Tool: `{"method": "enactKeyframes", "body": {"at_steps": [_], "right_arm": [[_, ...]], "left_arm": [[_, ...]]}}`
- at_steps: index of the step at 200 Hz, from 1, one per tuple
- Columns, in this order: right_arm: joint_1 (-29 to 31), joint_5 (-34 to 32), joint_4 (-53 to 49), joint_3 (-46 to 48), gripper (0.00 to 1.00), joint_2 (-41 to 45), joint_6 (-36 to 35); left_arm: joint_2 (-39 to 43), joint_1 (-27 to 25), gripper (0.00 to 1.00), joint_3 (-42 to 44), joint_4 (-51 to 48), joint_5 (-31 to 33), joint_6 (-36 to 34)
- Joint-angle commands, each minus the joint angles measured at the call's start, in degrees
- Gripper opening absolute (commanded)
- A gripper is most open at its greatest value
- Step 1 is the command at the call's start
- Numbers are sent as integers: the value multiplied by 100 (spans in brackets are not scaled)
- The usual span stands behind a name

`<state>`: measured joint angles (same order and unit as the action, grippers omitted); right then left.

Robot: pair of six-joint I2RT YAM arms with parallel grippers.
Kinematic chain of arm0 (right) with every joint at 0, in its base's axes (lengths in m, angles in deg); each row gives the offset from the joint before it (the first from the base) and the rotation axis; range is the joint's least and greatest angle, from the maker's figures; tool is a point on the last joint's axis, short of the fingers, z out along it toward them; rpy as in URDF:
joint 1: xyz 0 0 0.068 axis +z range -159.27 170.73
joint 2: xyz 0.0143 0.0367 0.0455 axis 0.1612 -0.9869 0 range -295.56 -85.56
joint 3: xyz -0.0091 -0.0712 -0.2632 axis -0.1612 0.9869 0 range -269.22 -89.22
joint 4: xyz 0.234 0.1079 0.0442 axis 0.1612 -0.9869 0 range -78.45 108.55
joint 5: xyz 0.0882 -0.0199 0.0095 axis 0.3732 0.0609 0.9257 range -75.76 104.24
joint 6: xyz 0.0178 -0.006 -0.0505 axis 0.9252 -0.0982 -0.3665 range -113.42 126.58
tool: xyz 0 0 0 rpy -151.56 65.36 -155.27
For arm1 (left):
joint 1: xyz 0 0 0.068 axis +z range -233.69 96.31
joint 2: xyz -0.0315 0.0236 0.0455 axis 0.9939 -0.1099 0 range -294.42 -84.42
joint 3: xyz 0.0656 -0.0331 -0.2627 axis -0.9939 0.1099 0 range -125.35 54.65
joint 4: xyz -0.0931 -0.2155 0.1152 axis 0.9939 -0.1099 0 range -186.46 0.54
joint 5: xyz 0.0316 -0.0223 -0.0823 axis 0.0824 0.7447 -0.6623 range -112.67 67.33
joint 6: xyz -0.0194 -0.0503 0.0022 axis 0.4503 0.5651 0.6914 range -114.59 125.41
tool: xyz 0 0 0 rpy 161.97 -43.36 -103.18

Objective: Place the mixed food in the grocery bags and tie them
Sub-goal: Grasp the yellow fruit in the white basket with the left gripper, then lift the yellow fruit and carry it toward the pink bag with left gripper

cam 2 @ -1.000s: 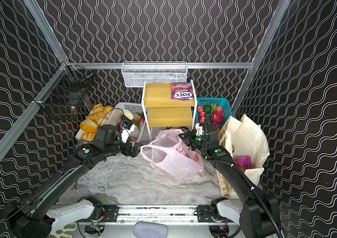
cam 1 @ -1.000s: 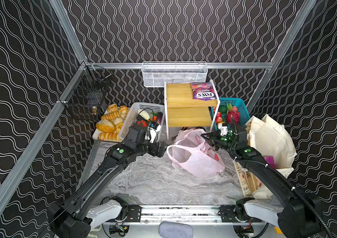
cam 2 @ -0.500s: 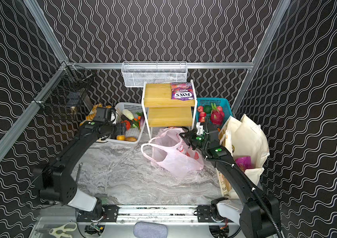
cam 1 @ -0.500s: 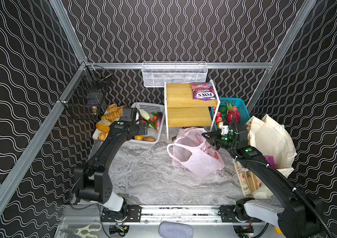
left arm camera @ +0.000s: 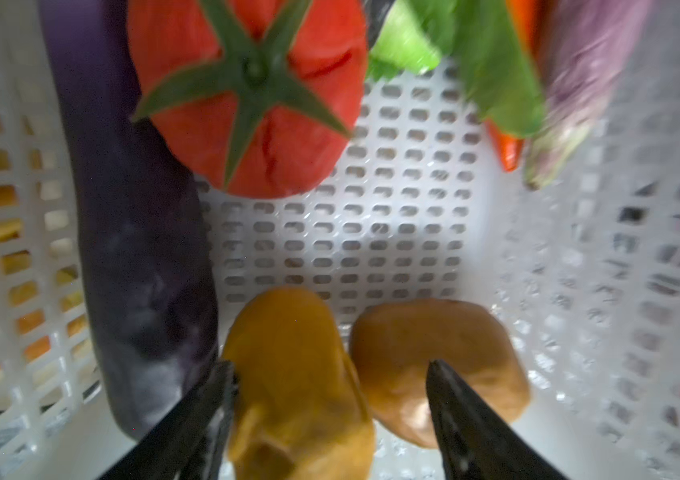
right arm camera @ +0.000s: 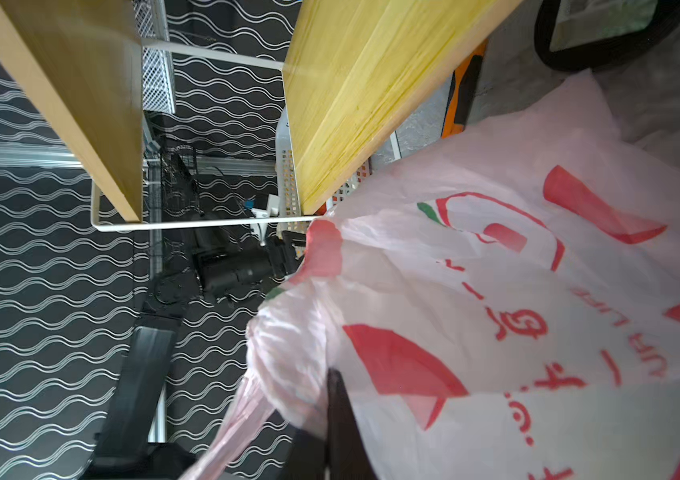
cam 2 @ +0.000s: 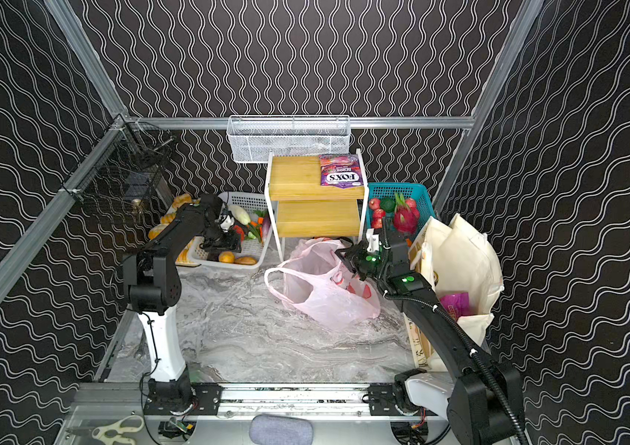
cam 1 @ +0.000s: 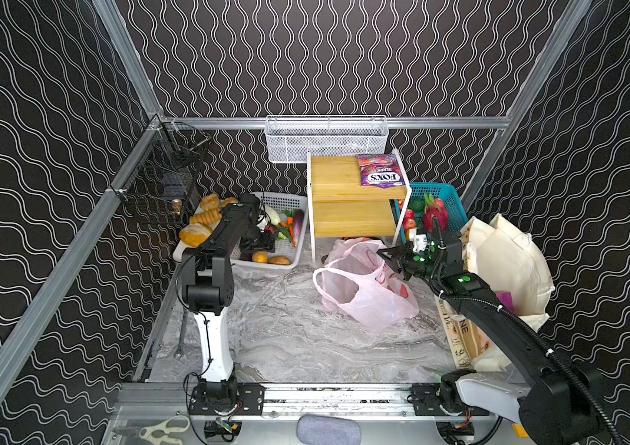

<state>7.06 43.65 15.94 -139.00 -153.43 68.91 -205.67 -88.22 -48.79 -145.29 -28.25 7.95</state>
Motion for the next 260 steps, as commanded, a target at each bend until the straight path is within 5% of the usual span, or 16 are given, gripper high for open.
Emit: {"method": "enactKeyframes", "body": {"at_steps": [1,44,80,111,165,196,236,260], "right_arm": [[-8,83,144,-32,0,-57,3],[-7,157,251,-49,0,-146,39],[-22,196,251,-93,0,-208,30],[-34,301,301,-128,0,-270,91],[-43,491,505,-80,0,-249,178],[-51,616,705,70,0,-206,236],[-62,789,909,217,0,-164,276],[-71,898,955,185,0,-232,314]], "left_arm": [[-63,5,77,24,-316,421,-209],[-231,-3,63,-94,-618,744,-354],[-150,-3,65,-27,-735,650,-406],[57,-3,44,25,-654,674,-395],[1199,-3,40,221,-282,221,-202],[2083,-76,39,779,7,-556,141],[2951,-852,37,1665,299,-1966,558],[3204,-1844,35,2118,525,-1984,883]]}}
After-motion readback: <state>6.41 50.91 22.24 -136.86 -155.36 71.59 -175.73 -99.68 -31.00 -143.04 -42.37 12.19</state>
